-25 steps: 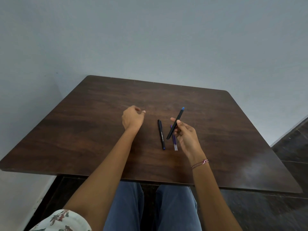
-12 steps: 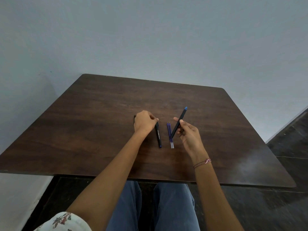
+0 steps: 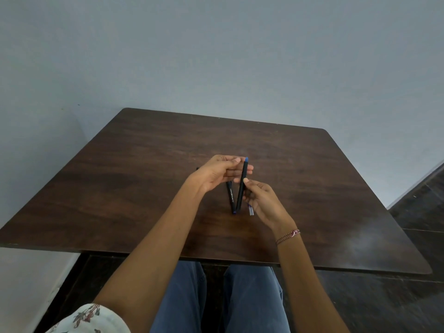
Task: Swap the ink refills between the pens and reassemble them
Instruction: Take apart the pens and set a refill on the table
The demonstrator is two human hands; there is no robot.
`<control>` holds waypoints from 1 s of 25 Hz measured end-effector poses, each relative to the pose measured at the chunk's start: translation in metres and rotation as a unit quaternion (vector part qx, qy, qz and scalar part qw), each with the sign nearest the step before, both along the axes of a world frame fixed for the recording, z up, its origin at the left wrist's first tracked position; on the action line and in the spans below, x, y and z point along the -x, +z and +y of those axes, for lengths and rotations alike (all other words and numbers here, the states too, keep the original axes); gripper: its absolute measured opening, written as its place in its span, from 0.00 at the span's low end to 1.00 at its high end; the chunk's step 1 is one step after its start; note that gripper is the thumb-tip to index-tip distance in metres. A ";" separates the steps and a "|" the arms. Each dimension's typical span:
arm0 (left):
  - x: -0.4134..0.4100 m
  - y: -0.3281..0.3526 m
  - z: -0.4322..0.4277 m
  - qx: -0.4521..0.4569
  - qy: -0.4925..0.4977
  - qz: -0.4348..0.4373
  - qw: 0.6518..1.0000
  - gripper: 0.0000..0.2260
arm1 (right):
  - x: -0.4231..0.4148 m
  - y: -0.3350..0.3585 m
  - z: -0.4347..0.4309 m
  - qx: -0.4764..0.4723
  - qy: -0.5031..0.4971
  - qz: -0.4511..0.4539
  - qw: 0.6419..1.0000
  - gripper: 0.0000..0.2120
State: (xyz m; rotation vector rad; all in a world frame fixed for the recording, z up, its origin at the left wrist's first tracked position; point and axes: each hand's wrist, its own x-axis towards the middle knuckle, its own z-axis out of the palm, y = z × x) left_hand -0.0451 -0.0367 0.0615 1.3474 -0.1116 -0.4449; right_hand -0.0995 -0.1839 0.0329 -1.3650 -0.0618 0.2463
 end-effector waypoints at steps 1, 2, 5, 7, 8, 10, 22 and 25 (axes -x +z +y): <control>0.001 0.001 0.001 0.004 -0.013 -0.002 1.000 0.13 | 0.001 0.001 0.001 0.000 0.008 0.004 1.000 0.12; 0.002 0.001 0.002 0.004 -0.019 -0.007 1.000 0.12 | 0.002 0.001 0.001 0.002 0.015 0.007 1.000 0.12; 0.006 0.002 0.007 0.011 -0.014 -0.019 1.000 0.10 | 0.006 0.000 0.005 0.020 0.041 -0.001 0.999 0.12; 0.009 0.000 0.012 0.027 -0.004 -0.011 1.000 0.09 | 0.008 -0.001 0.009 0.030 0.046 -0.015 0.998 0.11; 0.011 -0.002 0.015 0.037 0.001 -0.008 0.999 0.09 | 0.009 -0.002 0.011 0.032 0.044 -0.023 0.998 0.11; 0.014 -0.006 0.021 0.057 0.016 -0.003 0.998 0.09 | 0.012 -0.005 0.018 0.028 0.041 -0.033 0.998 0.11; 0.034 -0.028 0.056 0.105 0.046 0.008 0.993 0.11 | 0.024 -0.020 0.061 -0.002 0.053 -0.020 0.998 0.09; 0.035 -0.023 0.057 0.105 0.003 0.000 0.995 0.13 | 0.028 -0.023 0.068 -0.018 0.067 -0.008 0.998 0.09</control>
